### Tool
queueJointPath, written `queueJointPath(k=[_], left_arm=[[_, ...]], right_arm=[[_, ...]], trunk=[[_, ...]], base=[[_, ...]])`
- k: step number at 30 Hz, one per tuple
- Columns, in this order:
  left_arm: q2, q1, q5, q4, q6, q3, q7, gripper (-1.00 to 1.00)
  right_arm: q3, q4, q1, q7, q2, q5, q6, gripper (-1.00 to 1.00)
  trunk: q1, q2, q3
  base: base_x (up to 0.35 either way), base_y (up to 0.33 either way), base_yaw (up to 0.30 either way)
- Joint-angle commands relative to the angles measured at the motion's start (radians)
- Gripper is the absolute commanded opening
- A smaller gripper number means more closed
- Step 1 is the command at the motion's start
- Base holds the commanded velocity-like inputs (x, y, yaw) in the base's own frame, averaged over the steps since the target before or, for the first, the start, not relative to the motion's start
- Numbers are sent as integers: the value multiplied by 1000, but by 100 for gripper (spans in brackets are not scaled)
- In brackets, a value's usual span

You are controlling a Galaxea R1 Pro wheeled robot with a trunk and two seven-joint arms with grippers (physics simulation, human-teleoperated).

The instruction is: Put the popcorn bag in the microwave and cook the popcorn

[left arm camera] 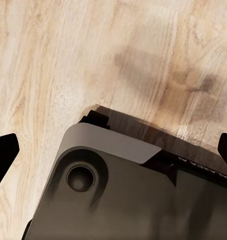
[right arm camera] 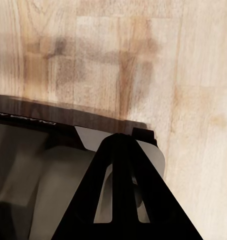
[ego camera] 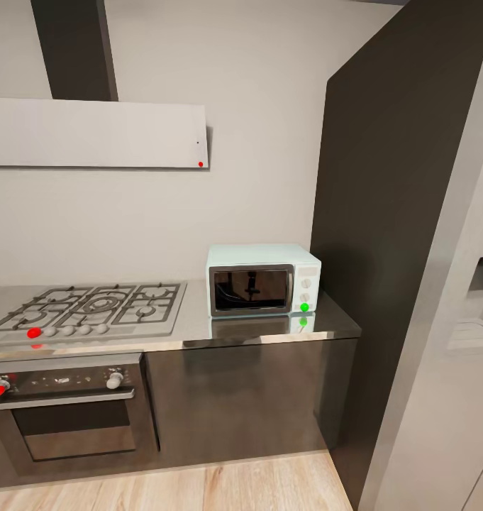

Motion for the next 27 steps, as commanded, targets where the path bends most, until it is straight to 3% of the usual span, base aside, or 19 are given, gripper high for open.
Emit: queueJointPath(k=[1, 27], left_arm=[[0, -1, 8, 0, -2, -8, 4, 100], [0, -1, 8, 0, -2, -8, 4, 100]], right_arm=[[-8, 3, -1, 1, -1, 5, -5, -100], [-8, 3, -1, 2, -1, 5, -5, -100]], trunk=[[0, -1, -1], [0, -1, -1]], base=[[0, 0, 0], [0, 0, 0]])
